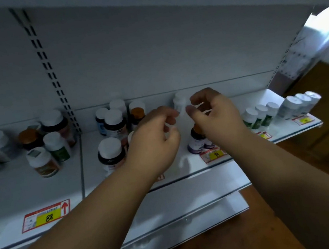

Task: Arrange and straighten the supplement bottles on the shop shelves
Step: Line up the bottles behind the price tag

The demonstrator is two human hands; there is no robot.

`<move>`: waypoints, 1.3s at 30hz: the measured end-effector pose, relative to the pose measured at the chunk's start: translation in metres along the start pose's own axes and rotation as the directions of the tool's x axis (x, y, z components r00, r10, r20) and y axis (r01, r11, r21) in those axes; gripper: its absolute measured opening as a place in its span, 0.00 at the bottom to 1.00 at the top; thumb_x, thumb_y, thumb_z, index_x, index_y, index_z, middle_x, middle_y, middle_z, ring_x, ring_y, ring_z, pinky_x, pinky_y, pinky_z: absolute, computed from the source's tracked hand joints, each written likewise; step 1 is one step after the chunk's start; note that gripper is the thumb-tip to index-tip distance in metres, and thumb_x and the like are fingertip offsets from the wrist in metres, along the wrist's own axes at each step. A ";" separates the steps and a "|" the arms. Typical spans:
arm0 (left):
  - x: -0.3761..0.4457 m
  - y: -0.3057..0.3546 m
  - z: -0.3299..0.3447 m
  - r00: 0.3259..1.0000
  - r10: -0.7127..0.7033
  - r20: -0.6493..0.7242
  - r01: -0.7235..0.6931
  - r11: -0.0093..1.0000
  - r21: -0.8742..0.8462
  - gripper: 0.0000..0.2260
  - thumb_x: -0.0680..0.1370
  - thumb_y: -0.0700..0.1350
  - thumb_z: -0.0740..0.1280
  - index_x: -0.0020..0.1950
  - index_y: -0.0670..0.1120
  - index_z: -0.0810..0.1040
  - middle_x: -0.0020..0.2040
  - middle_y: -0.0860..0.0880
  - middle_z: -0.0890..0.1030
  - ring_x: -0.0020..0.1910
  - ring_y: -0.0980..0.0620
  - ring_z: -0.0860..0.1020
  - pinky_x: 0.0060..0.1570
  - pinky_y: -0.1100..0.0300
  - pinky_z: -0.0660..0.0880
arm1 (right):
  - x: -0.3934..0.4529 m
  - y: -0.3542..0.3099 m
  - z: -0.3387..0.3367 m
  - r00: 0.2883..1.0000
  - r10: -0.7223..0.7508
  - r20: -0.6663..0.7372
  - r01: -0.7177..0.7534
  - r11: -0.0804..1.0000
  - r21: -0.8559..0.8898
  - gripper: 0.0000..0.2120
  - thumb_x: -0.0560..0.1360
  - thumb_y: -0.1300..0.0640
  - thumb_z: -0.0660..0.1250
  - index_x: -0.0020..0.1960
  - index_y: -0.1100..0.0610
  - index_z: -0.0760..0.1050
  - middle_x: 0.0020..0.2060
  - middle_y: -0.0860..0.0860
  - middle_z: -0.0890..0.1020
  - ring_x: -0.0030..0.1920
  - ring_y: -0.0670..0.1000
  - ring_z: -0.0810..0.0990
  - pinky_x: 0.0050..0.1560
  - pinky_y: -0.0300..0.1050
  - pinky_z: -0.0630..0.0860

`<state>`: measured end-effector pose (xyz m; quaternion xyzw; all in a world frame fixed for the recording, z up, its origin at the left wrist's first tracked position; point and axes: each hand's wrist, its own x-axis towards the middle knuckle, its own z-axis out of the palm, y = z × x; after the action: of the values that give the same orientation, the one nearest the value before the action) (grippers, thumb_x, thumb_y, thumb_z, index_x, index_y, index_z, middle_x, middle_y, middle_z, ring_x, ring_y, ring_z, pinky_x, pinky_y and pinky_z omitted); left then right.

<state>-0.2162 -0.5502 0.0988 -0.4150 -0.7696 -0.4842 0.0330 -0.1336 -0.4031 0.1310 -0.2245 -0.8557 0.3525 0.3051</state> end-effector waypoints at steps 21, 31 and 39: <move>0.054 0.018 0.090 0.930 -0.268 -0.251 0.305 0.945 0.121 0.11 0.77 0.44 0.65 0.59 0.51 0.74 0.48 0.58 0.72 0.47 0.54 0.74 0.48 0.56 0.73 | 0.196 0.132 0.068 0.765 -0.010 0.644 0.374 0.821 -0.431 0.21 0.79 0.51 0.64 0.66 0.63 0.68 0.63 0.60 0.74 0.61 0.59 0.74 0.49 0.41 0.66; 0.035 0.047 0.090 0.812 -0.322 -0.487 0.415 0.905 0.093 0.13 0.74 0.48 0.64 0.58 0.50 0.76 0.52 0.54 0.76 0.48 0.57 0.75 0.47 0.60 0.72 | 0.158 0.084 0.021 0.830 -0.149 0.537 -0.063 0.932 0.356 0.06 0.71 0.56 0.66 0.42 0.51 0.69 0.43 0.51 0.76 0.46 0.57 0.81 0.42 0.56 0.81; -0.026 0.079 0.049 0.673 -0.282 -0.684 0.432 0.900 0.054 0.24 0.77 0.66 0.50 0.59 0.52 0.73 0.52 0.56 0.76 0.51 0.60 0.75 0.46 0.64 0.70 | 0.060 -0.005 0.010 0.594 -0.274 0.756 -0.696 0.294 0.654 0.14 0.74 0.65 0.53 0.37 0.56 0.74 0.40 0.62 0.81 0.40 0.58 0.79 0.46 0.54 0.76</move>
<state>-0.1290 -0.5130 0.1175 -0.0510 -0.8205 -0.5111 0.2509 -0.1845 -0.3753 0.1511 0.0385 -0.4777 0.8741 -0.0789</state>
